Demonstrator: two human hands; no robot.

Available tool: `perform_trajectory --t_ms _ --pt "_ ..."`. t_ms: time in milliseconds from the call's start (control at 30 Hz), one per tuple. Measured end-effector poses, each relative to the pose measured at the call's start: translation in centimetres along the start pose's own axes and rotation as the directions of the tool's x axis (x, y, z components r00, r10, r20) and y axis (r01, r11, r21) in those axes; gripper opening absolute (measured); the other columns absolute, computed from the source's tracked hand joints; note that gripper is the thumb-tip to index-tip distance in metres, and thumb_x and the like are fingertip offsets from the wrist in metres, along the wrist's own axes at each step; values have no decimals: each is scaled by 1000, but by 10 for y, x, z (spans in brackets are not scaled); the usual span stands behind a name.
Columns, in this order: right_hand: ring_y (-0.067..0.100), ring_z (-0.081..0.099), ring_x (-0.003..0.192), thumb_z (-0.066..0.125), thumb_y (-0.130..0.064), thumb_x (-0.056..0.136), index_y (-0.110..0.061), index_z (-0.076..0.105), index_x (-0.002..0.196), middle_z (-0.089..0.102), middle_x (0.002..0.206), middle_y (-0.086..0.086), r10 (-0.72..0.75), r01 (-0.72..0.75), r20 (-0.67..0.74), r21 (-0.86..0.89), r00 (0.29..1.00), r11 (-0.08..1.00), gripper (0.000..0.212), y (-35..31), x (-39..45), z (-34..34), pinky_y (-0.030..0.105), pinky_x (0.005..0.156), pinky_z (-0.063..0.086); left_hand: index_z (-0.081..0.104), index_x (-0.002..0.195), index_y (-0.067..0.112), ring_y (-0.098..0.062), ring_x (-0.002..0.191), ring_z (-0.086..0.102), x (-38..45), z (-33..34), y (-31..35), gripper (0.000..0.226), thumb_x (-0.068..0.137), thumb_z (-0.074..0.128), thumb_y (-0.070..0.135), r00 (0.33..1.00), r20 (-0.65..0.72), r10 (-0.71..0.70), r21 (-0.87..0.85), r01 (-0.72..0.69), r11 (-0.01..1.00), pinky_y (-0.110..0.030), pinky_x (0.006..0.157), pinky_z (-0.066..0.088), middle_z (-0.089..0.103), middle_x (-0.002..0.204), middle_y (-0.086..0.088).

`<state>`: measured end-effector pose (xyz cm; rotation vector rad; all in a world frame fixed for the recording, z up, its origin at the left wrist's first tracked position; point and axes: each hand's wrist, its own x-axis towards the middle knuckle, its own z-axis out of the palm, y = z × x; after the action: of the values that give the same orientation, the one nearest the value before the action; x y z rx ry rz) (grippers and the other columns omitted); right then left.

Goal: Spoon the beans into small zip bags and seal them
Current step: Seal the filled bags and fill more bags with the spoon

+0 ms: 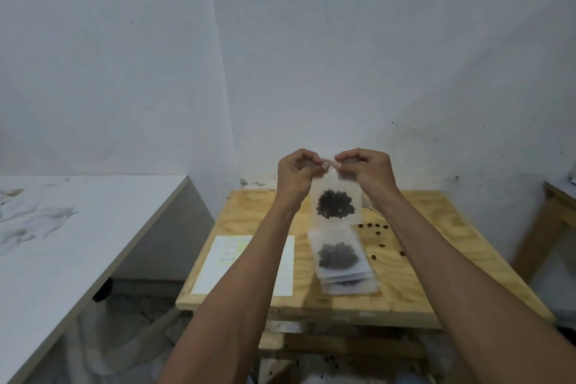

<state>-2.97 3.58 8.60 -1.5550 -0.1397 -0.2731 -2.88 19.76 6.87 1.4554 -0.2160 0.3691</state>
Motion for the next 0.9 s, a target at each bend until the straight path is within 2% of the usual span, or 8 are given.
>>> perform_trajectory --t_ms 200,367,467,567,633,733,800,900 --pt "31 76 93 65 16 87 -2 79 100 77 99 17 84 -91 109 63 991 994 27 3 0 -11 33 77 64 64 83 -1 -16 79 74 0 -12 2 18 88 61 -18 991 127 -36 34 32 999 -34 79 62 74 75 0" --pt "18 75 83 57 18 88 1 77 107 74 107 20 94 -107 155 78 983 991 33 -5 -3 -11 23 68 61 66 88 -1 -21 80 72 2 -26 7 15 92 59 -14 983 170 -71 31 66 997 -42 83 62 72 82 -8" --pt "22 75 89 58 17 88 -1 78 105 76 106 19 94 -104 135 76 986 992 32 -7 -2 -7 23 68 61 67 87 0 -21 78 72 2 -28 10 16 92 59 -13 985 150 -88 39 83 996 -42 81 62 69 83 -14" --pt "25 75 99 62 11 88 -11 82 97 79 100 9 49 -51 67 30 997 998 31 -2 0 0 34 83 63 68 86 1 -21 77 74 0 -27 17 14 91 63 -11 989 115 -90 23 88 996 -32 67 61 72 82 -13" --pt "23 75 97 66 5 89 -15 81 101 79 99 7 8 -9 70 22 998 1000 28 1 -1 3 38 89 61 68 91 -4 -24 77 76 0 -28 23 8 90 65 -11 989 121 -85 -1 85 996 -30 64 60 75 83 -15" --pt "23 75 81 71 1 88 -17 79 105 74 96 19 -37 35 106 23 994 999 26 -1 -5 7 39 83 62 65 96 -6 -38 81 75 1 -28 27 16 84 75 -5 990 132 -55 17 53 998 -45 71 63 73 88 -28" --pt "22 73 75 74 0 85 -18 79 102 73 90 22 -61 61 106 2 993 998 24 -2 -6 11 39 80 62 63 93 -4 -43 80 73 2 -27 24 27 77 83 1 992 128 -16 80 5 997 -57 79 60 70 82 -31" --pt "25 75 77 78 -5 83 -24 77 102 74 90 24 -88 96 113 -69 990 993 27 -2 -6 15 39 79 63 56 91 -5 -42 74 73 1 -25 18 35 75 85 4 993 114 10 123 -24 992 -55 76 58 69 76 -32"
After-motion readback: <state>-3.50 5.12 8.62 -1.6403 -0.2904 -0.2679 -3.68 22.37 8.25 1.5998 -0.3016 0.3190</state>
